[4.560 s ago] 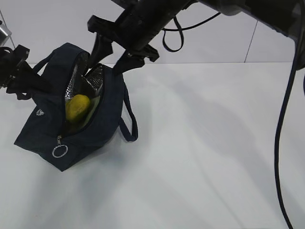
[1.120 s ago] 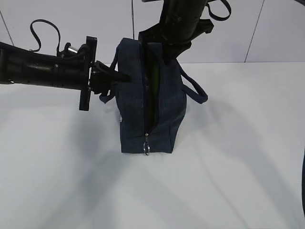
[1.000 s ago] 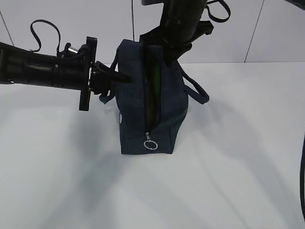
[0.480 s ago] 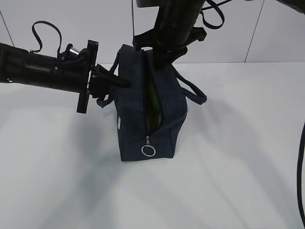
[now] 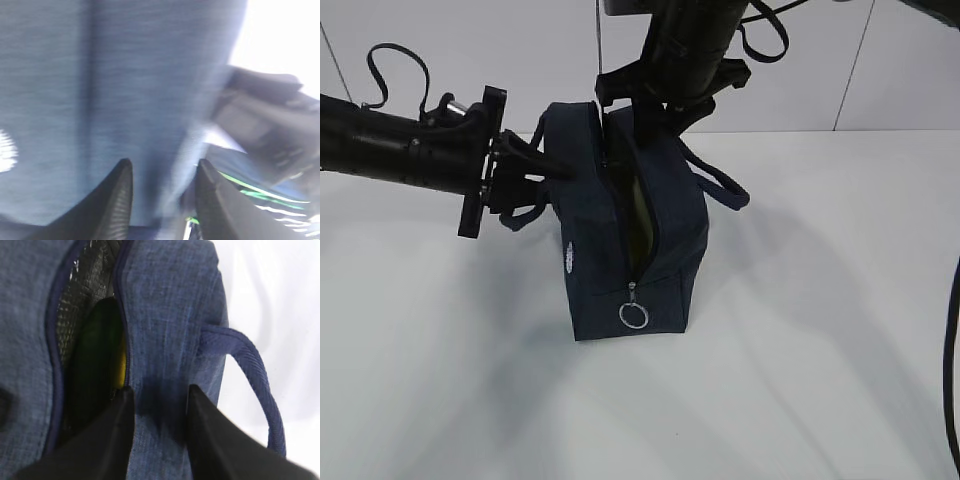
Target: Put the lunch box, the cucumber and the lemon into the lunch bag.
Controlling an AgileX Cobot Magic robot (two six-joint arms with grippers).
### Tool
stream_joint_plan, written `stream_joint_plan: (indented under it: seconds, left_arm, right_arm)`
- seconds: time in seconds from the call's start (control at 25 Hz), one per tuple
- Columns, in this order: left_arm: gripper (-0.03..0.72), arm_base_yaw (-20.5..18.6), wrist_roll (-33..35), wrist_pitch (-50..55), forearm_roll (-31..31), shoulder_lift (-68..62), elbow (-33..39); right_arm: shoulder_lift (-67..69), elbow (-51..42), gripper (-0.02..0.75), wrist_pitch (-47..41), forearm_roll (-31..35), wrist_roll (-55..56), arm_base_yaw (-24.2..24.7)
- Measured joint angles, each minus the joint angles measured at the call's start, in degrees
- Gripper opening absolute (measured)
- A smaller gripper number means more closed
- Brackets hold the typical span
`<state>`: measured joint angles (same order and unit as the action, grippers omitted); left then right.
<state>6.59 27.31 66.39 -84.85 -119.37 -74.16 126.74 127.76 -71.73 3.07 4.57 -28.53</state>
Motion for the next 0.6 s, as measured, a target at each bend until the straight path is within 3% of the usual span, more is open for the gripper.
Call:
stream_joint_plan:
  seconds: [0.2, 0.36, 0.6]
  left_arm:
    - [0.295, -0.1, -0.2, 0.1, -0.6, 1.8, 0.0]
    - [0.309, -0.1, -0.3, 0.1, -2.2, 3.4, 0.0]
    - [0.308, -0.1, -0.3, 0.1, -3.8, 5.0, 0.0]
  right_arm:
    - [0.0, 0.0, 0.362, 0.0, 2.2, 0.0, 0.0]
    - [-0.6, 0.0, 0.412, 0.0, 3.0, 0.0, 0.0]
    - [-2.4, 0.0, 0.418, 0.0, 3.0, 0.0, 0.0]
